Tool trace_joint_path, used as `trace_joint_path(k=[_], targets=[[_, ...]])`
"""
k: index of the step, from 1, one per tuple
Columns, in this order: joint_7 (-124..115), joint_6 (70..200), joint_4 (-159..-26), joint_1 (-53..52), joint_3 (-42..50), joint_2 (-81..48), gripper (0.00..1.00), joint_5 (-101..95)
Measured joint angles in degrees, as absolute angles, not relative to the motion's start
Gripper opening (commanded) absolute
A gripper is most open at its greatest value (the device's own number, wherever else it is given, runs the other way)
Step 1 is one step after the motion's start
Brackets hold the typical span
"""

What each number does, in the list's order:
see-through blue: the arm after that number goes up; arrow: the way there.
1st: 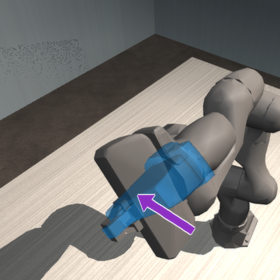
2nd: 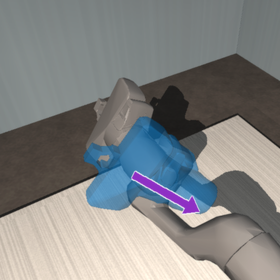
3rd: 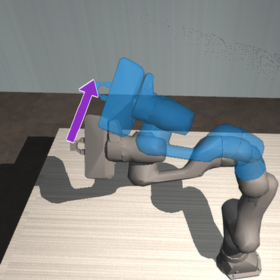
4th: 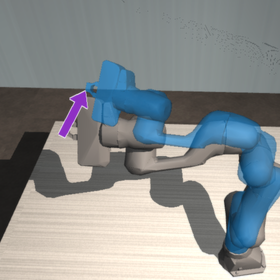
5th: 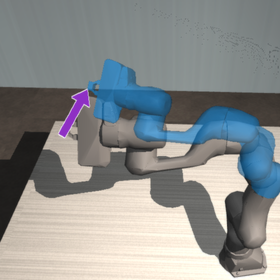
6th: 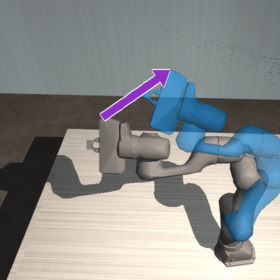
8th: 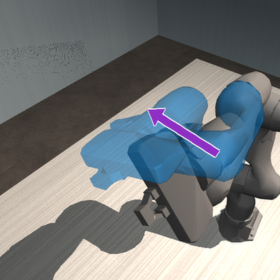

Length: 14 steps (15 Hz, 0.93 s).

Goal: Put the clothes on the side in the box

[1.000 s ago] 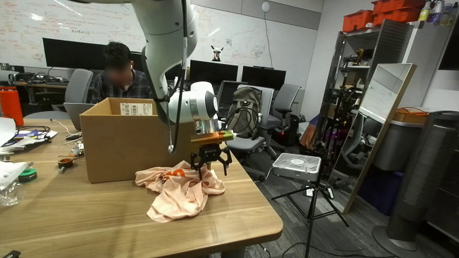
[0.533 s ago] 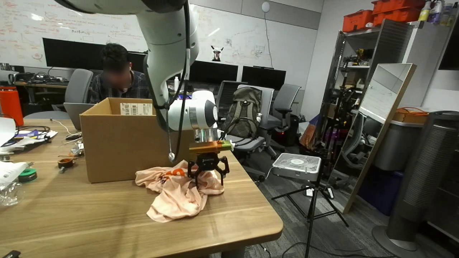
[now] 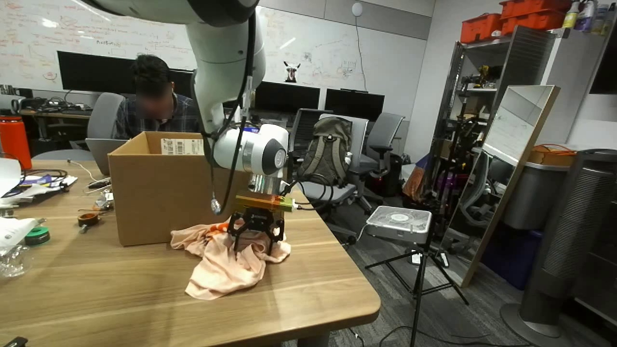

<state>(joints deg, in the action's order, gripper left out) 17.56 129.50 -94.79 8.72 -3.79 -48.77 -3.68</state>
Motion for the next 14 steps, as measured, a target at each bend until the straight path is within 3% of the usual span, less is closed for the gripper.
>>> trace_joint_path(k=[2,4,5,13,14], targets=[[18.21,129.52,-94.74,9.04,-4.05,-48.81,1.0,-2.65],[18.56,129.53,-94.65,9.31,-4.08,-48.81,0.74,-2.02],[18.7,129.57,-94.59,9.45,-4.08,-48.81,0.65,-1.75],[18.73,129.78,-93.66,10.01,-4.08,-48.81,0.04,0.85],[18.72,129.88,-93.55,10.04,-4.08,-48.81,0.02,1.22]])
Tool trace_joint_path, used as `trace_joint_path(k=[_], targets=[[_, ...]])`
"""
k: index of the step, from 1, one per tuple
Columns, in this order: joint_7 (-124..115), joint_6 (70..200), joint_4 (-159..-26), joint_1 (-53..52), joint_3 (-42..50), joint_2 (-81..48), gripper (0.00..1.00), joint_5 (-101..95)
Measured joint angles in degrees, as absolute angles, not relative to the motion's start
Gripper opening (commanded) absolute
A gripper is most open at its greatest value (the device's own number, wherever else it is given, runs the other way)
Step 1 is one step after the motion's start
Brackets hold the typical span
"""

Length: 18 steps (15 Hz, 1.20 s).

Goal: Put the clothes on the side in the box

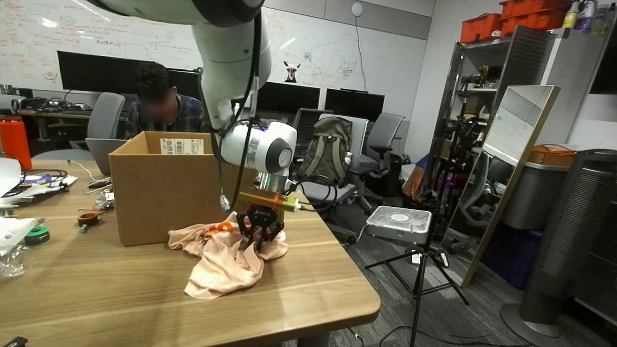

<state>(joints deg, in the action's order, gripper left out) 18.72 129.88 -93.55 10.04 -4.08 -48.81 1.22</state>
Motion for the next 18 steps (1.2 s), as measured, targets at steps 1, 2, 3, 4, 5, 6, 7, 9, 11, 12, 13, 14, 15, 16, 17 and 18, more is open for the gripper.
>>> trace_joint_path(k=[1,2,3,4,5,6,7,9,11,12,13,14,15,16,17,18], targets=[[18.71,130.07,-93.48,10.06,-4.08,-48.79,0.0,1.55],[18.69,130.35,-93.46,10.07,-4.08,-48.75,0.0,1.86],[18.66,130.75,-93.46,10.07,-4.09,-48.66,0.03,2.28],[18.66,131.13,-93.47,10.08,-4.12,-48.51,0.03,2.88],[18.66,131.6,-93.5,10.1,-4.18,-48.24,0.03,3.45],[18.66,132.06,-93.57,10.15,-4.28,-47.86,0.03,4.0],[18.66,132.39,-93.61,10.24,-4.44,-47.41,0.03,4.6],[18.67,133.14,-94.13,10.53,-4.94,-46.01,0.03,6.0],[18.72,133.93,-95.34,10.98,-5.58,-43.9,0.03,7.43],[18.76,134.4,-96.18,11.28,-5.94,-42.64,0.03,8.29],[18.85,134.8,-97.13,11.6,-6.24,-41.29,0.03,9.11],[19.16,135.39,-98.33,12.02,-6.58,-39.67,0.03,10.1],[19.46,135.83,-99.62,12.48,-6.88,-37.94,0.03,11.18],[19.96,136.43,-101.03,13.07,-7.26,-36.04,0.03,12.55],[20.52,136.64,-102.5,13.71,-7.64,-33.98,0.03,14.15],[21.19,136.66,-104.0,14.34,-7.97,-31.75,0.03,15.86]])
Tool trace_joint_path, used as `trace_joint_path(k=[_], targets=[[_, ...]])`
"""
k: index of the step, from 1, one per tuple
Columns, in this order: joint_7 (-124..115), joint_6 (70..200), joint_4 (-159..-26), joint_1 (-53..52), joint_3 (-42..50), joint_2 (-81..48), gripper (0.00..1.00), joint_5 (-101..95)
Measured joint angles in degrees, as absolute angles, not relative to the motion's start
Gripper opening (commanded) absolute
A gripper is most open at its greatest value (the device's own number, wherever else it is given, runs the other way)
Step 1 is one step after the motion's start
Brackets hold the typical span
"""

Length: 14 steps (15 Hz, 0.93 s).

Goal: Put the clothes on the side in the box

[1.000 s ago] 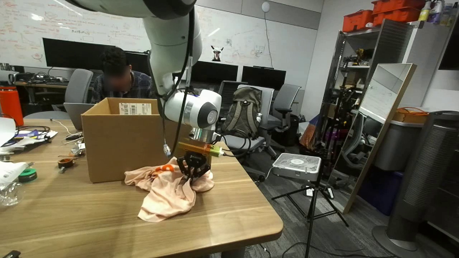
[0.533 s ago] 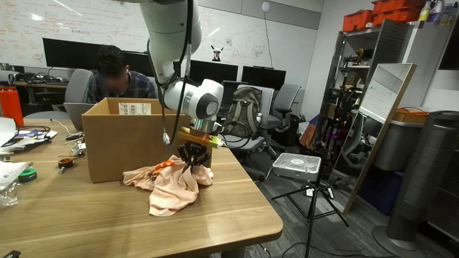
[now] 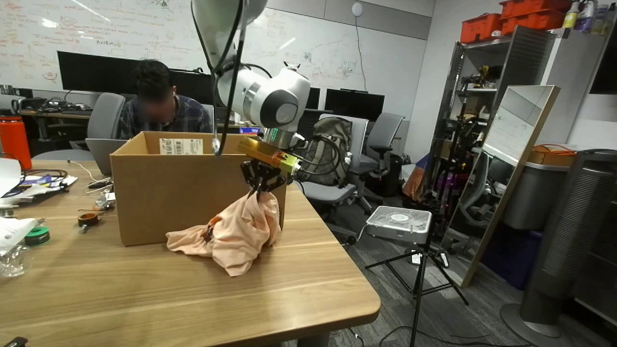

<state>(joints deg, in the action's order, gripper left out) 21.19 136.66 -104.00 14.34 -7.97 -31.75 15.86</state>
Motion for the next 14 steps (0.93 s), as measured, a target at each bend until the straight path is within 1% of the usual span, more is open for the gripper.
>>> trace_joint_path(k=[4,8,14], targets=[[25.1,136.7,-110.06,15.92,-8.62,-22.17,0.03,24.25],[29.55,136.55,-115.7,15.38,-8.77,-12.08,0.03,33.67],[32.37,135.24,-123.26,8.85,-7.05,2.49,0.03,43.25]])
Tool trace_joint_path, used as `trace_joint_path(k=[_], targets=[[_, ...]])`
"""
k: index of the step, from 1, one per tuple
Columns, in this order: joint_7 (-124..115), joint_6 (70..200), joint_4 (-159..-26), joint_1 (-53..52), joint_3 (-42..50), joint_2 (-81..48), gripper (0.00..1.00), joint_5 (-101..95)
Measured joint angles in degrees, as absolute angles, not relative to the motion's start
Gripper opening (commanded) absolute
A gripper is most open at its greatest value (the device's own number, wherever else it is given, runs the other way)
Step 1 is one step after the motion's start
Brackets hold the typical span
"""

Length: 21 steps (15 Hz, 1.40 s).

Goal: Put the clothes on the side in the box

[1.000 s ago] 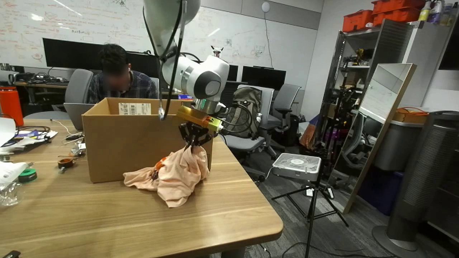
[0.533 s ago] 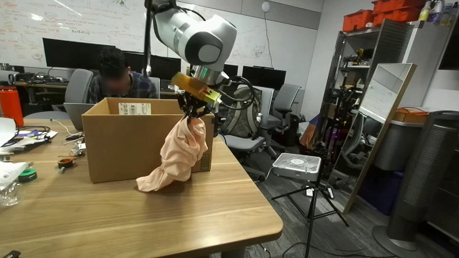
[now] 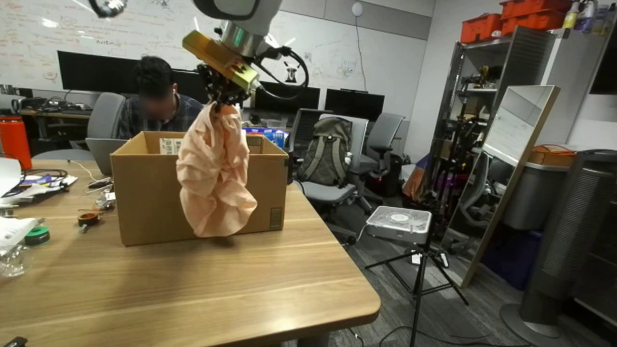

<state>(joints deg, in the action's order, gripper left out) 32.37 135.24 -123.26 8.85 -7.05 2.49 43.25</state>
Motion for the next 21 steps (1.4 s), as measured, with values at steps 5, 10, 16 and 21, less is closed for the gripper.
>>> trace_joint_path(k=[5,10,16,21], targets=[[31.11,134.0,-128.4,1.03,-5.54,12.88,0.04,45.0],[22.9,133.98,-131.06,-6.19,-5.8,19.9,0.03,46.48],[15.8,139.08,-131.13,-11.62,-8.35,23.23,0.03,51.65],[6.68,147.87,-131.0,-12.04,-12.18,21.55,0.03,50.61]])
